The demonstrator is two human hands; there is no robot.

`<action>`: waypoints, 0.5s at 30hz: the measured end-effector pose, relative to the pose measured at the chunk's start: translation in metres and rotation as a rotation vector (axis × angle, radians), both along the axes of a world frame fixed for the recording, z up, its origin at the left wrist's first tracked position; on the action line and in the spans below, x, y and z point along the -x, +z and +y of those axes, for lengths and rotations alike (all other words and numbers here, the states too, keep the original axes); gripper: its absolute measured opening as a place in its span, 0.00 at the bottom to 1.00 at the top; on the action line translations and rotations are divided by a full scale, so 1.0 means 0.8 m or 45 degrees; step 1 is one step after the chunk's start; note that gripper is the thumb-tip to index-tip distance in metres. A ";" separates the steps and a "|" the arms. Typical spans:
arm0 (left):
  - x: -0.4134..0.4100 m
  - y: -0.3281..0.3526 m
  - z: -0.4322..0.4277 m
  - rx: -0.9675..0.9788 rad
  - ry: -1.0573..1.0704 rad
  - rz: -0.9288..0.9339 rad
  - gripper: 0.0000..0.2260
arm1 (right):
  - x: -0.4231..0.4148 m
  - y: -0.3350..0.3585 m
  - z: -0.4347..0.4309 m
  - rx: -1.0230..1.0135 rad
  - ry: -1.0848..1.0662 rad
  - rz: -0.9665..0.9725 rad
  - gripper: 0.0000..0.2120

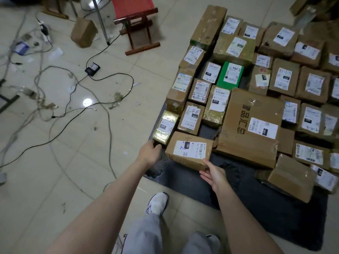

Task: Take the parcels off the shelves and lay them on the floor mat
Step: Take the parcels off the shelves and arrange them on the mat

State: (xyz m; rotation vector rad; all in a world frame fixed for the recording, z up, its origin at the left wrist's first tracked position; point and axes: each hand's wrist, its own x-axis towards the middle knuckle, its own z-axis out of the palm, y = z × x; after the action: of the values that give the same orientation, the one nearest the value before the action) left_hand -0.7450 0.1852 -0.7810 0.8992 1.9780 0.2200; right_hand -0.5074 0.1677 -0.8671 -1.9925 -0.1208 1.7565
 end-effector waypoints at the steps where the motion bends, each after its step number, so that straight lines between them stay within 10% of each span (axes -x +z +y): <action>1: 0.001 -0.007 0.003 0.001 -0.024 0.012 0.11 | 0.001 -0.012 0.003 0.008 0.002 -0.017 0.28; 15: -0.027 -0.104 0.032 -0.048 -0.002 -0.083 0.17 | 0.018 -0.134 0.043 0.036 -0.007 0.029 0.20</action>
State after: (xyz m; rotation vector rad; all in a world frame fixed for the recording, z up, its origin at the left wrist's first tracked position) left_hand -0.7236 0.2107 -0.8643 0.9064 1.9183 0.2829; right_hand -0.5216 0.2022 -0.9739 -1.9898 -0.0832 1.7863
